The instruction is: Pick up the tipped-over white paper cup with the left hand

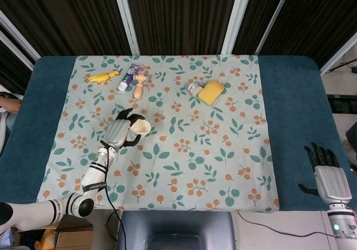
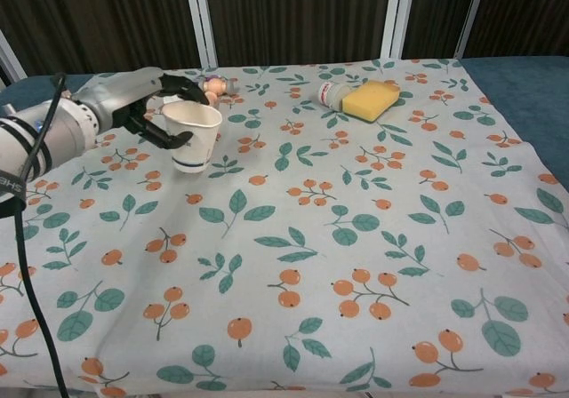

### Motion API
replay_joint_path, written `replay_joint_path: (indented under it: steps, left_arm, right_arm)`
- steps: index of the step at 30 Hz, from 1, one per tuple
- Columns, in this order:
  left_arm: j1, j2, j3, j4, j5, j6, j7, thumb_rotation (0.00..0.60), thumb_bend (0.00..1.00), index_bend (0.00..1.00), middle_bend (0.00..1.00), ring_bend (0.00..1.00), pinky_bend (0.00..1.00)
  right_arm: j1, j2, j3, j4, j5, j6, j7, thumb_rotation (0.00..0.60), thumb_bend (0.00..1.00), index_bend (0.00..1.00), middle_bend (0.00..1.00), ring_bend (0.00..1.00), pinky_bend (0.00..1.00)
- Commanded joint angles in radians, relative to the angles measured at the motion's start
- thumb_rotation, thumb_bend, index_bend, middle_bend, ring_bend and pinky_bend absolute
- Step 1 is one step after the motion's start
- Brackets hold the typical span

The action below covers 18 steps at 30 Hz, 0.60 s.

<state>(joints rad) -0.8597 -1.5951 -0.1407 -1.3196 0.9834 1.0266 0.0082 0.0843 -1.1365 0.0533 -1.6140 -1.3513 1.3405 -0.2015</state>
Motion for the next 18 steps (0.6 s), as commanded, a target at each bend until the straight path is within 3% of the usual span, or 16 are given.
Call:
replay_joint_path:
  steps: [1,6,11,15,18]
  left_arm:
    - [0.05,-0.036,-0.006,0.097,0.075,-0.05,-0.093,0.6,0.41,0.26,0.22,0.01,0.07]
    - [0.075,-0.058,-0.005,0.136,0.128,-0.053,-0.156,0.6,0.41,0.25,0.2,0.01,0.05]
    - [0.082,-0.043,0.006,0.136,0.172,-0.093,-0.192,0.6,0.39,0.01,0.01,0.0,0.0]
    - [0.101,-0.022,-0.014,0.106,0.209,-0.047,-0.214,0.6,0.38,0.0,0.0,0.0,0.0]
    - [0.134,0.046,-0.042,-0.005,0.223,0.015,-0.228,0.6,0.38,0.0,0.0,0.0,0.0]
  right_arm:
    - [0.002,0.0,0.0,-0.004,0.003,-0.002,-0.004,0.6,0.28,0.0,0.0,0.0,0.0]
    - [0.005,-0.001,0.001,-0.007,0.019,-0.009,-0.023,0.6,0.28,0.0,0.0,0.0,0.0]
    - [0.008,-0.001,0.003,-0.014,0.036,-0.016,-0.034,0.6,0.28,0.0,0.0,0.0,0.0]
    - [0.009,0.0,0.005,-0.017,0.035,-0.012,-0.032,0.6,0.28,0.0,0.0,0.0,0.0]
    - [0.006,0.004,0.008,-0.02,0.021,0.006,-0.021,0.6,0.28,0.0,0.0,0.0,0.0]
